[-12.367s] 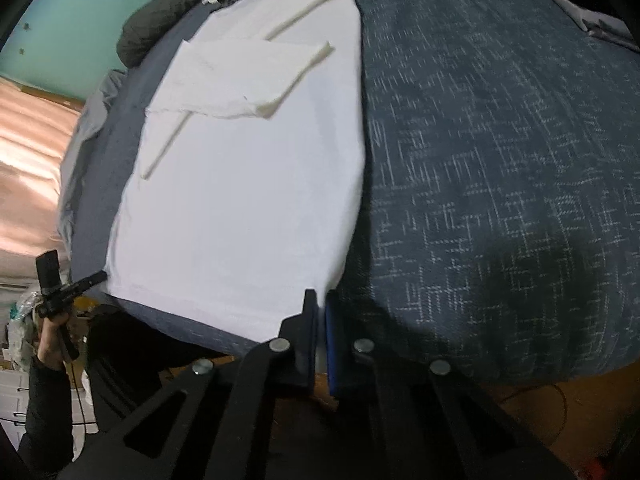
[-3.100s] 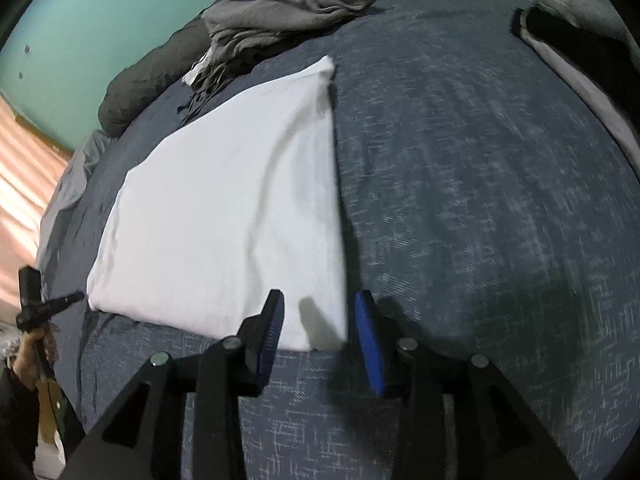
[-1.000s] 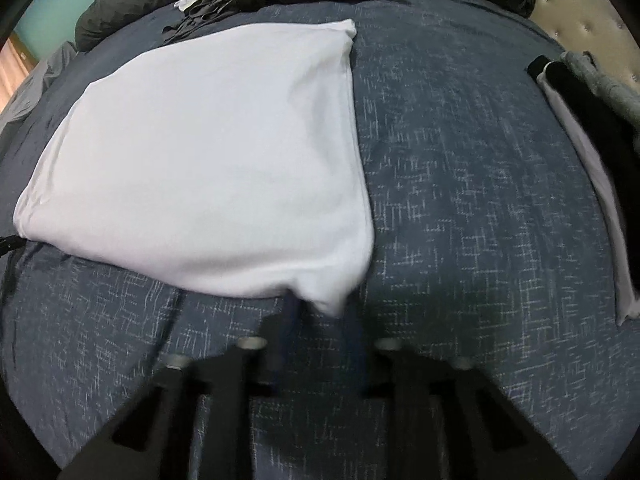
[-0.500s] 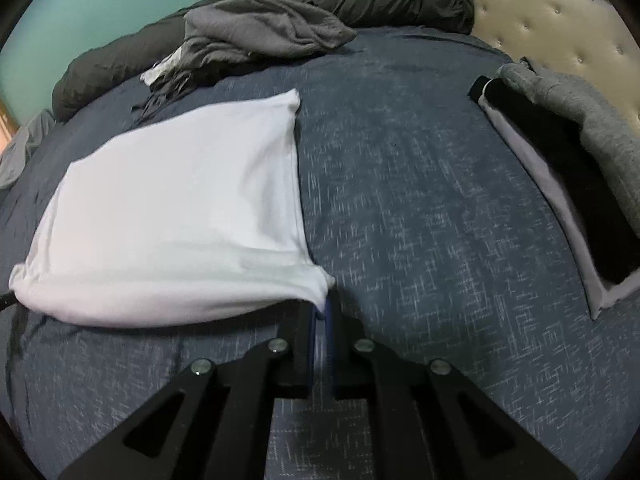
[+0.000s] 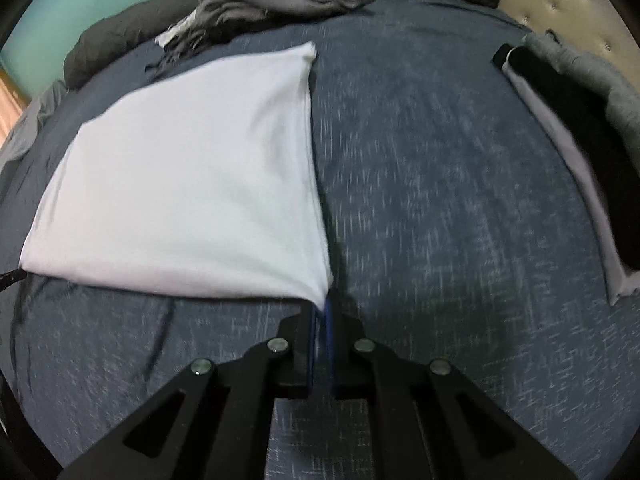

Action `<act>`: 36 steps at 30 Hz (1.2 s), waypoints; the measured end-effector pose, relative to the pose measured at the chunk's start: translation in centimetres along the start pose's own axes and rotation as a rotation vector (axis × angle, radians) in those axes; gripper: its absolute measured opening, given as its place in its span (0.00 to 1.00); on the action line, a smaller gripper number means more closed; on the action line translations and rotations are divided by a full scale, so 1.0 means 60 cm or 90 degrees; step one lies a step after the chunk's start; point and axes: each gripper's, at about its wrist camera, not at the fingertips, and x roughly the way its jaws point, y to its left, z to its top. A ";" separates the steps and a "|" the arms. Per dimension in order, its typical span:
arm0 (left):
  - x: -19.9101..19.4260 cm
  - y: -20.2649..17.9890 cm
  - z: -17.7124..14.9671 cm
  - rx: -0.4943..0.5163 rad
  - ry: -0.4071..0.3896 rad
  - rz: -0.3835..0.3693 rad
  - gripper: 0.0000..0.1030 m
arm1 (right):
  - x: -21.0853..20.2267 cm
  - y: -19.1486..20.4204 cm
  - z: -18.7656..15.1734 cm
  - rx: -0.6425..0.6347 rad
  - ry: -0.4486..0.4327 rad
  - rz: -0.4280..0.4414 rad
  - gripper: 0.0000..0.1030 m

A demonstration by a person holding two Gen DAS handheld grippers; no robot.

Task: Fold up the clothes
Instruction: 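Pinch the folded white shirt edge with both tools and tug it straight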

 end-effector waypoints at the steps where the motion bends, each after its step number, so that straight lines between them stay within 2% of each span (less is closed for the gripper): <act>1: 0.003 0.002 0.000 -0.008 0.004 -0.007 0.03 | 0.003 -0.001 -0.002 -0.002 0.007 0.001 0.04; 5: 0.002 0.015 0.005 -0.039 0.014 -0.037 0.03 | 0.016 -0.006 -0.012 -0.011 0.036 0.007 0.04; 10: -0.026 0.037 0.005 -0.049 0.013 -0.021 0.03 | 0.028 -0.019 -0.021 -0.009 0.071 0.010 0.04; 15: -0.045 0.039 0.043 -0.053 -0.023 -0.058 0.03 | -0.005 -0.045 0.003 0.048 0.023 0.074 0.08; 17: -0.033 0.035 0.064 -0.064 -0.029 -0.080 0.04 | -0.010 -0.038 0.023 0.058 0.006 0.098 0.18; 19: -0.012 0.035 0.086 -0.082 -0.028 -0.094 0.06 | 0.003 -0.026 0.035 0.064 0.015 0.119 0.47; 21: 0.005 0.034 0.095 -0.106 -0.025 -0.119 0.16 | 0.023 -0.016 0.039 0.074 0.027 0.130 0.50; 24: 0.025 0.032 0.098 -0.121 -0.017 -0.138 0.17 | 0.048 -0.026 0.036 0.119 0.033 0.161 0.50; 26: 0.041 0.033 0.093 -0.124 -0.016 -0.142 0.16 | 0.064 -0.036 0.028 0.141 0.040 0.162 0.50; 28: 0.041 0.037 0.085 -0.128 -0.023 -0.154 0.13 | 0.073 -0.049 0.027 0.161 0.035 0.177 0.48; 29: 0.039 0.039 0.082 -0.128 -0.028 -0.155 0.08 | 0.077 -0.056 0.026 0.171 0.032 0.185 0.39; 31: 0.035 0.040 0.074 -0.127 -0.042 -0.148 0.04 | 0.071 -0.066 0.022 0.184 0.019 0.198 0.07; 33: 0.021 0.040 0.062 -0.133 -0.069 -0.137 0.03 | 0.065 -0.075 0.018 0.197 0.007 0.212 0.02; 36: 0.012 0.051 0.054 -0.168 -0.103 -0.135 0.03 | 0.051 -0.081 0.013 0.195 -0.014 0.211 0.02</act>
